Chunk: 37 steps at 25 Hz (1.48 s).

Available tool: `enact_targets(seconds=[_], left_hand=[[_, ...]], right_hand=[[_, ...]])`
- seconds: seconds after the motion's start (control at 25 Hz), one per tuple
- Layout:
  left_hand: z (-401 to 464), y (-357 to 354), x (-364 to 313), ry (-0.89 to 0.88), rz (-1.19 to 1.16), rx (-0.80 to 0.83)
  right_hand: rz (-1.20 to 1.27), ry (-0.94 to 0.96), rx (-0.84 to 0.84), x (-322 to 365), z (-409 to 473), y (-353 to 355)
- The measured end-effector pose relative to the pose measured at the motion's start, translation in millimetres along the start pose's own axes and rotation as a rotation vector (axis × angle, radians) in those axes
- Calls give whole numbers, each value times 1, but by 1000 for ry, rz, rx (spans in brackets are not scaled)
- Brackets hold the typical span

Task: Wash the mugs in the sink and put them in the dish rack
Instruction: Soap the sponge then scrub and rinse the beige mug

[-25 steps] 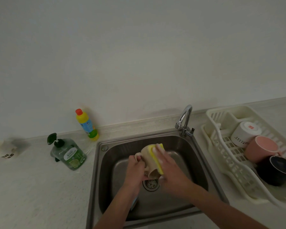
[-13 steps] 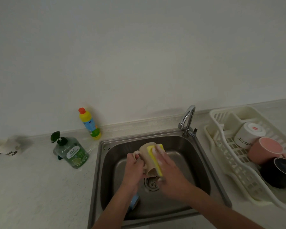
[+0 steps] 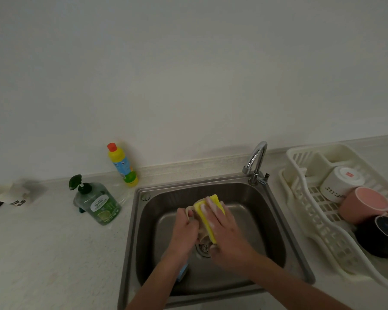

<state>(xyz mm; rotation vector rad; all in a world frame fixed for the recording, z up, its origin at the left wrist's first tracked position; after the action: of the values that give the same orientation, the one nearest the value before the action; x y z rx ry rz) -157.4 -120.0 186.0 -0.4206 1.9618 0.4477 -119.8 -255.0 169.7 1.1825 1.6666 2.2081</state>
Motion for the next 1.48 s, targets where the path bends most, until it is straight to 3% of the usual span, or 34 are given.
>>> enact_targets(seconds=[0.12, 0.28, 0.36, 0.44, 0.56, 0.68, 0.76, 0.88, 0.92, 1.04, 1.16, 1.24, 1.4, 1.48], left_hand=[[-3, -2, 3, -14, 60, 65], [-6, 2, 1, 48, -66, 109], [-4, 5, 1, 87, -159, 64], [-1, 6, 2, 86, -139, 18], [4, 1, 5, -5, 55, 11], [1, -4, 8, -38, 139, 73], [-2, -5, 7, -12, 44, 80], [-5, -1, 2, 80, -190, 64], [-3, 1, 0, 91, -213, 40], [1, -2, -2, 32, -57, -27], [0, -8, 2, -46, 102, 34], [-1, -7, 5, -34, 78, 80], [-2, -1, 3, 97, -171, 90], [0, 1, 1, 109, -189, 45]], right_hand=[[-12, -1, 22, -12, 15, 6], [434, -208, 69, -27, 9, 13], [536, -256, 73, -23, 0, 8], [477, -210, 18, -17, -8, 0], [115, -4, -88, -6, -9, -6], [-73, 36, -27, -12, 1, -3], [129, -63, -10, -22, 6, 5], [685, -303, 39, -26, 2, 13], [700, -294, 26, -23, -1, 12], [334, -113, -62, -12, -9, -2], [-106, 47, -63, -6, -2, -4], [-49, -4, -23, -11, 6, 5], [465, -285, 84, -24, 4, 18], [404, -202, 69, -16, -5, 12]])
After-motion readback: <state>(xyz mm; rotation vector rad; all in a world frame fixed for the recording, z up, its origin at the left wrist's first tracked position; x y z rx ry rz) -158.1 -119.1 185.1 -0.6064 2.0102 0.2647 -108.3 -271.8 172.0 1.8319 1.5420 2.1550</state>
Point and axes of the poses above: each hand's wrist, its own z-axis towards the middle knuckle, its own y-axis out of the back of the hand, x = y × z, the point moved 2 cm from there along z, towards the middle knuckle, and after that the axes turned 2 degrees about -z, right-handed, at the moved point
